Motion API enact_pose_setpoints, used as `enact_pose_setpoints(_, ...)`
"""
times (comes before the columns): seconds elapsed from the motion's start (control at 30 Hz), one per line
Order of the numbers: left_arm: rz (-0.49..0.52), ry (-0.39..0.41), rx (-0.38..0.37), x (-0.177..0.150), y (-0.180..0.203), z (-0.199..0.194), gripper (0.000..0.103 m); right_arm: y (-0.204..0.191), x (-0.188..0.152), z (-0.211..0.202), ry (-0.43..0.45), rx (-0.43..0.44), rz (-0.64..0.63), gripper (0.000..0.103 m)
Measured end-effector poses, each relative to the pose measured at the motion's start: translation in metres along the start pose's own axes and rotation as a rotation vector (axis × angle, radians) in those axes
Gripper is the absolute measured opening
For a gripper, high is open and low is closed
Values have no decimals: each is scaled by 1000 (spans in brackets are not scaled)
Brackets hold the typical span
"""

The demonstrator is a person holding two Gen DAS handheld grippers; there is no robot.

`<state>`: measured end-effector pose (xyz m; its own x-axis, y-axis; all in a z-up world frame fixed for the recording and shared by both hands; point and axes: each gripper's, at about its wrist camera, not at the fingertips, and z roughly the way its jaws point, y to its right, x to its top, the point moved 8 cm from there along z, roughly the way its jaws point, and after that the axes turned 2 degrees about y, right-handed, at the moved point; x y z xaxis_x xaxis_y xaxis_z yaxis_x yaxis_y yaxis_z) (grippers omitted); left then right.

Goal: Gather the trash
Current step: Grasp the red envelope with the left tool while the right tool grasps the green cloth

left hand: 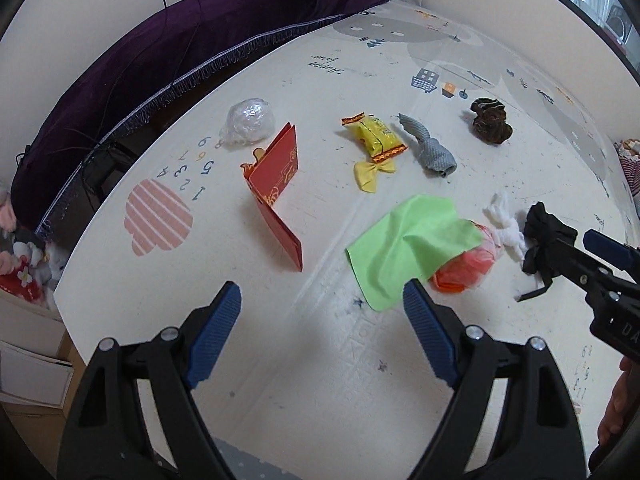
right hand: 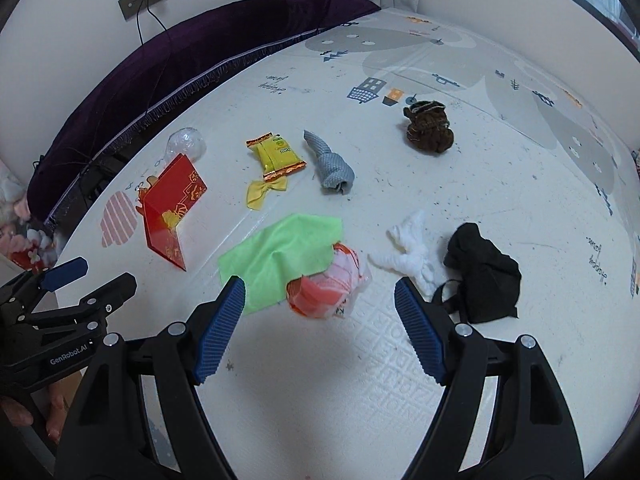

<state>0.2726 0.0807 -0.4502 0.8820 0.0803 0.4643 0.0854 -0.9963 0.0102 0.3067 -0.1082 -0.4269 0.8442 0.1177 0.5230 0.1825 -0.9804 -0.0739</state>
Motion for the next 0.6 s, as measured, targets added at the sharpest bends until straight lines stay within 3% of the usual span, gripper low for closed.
enact_pose_setpoints(0.33,-3,-45,8,21,-35,89,83,-45,7,96,-68,18,-27,74)
enact_pose_setpoints(0.5,9,-57,39,18,-47,119,83,-60,6,124,-87,4,-43,74)
enact_pose_setpoints(0.57,26,-48,50,18,-48,124,68,-64,7,132,-92,-2,-52,74)
enact_pose_setpoints(0.6,32,-60,40,16,-48,127,45,-66,7,136,-94,-7,-56,74)
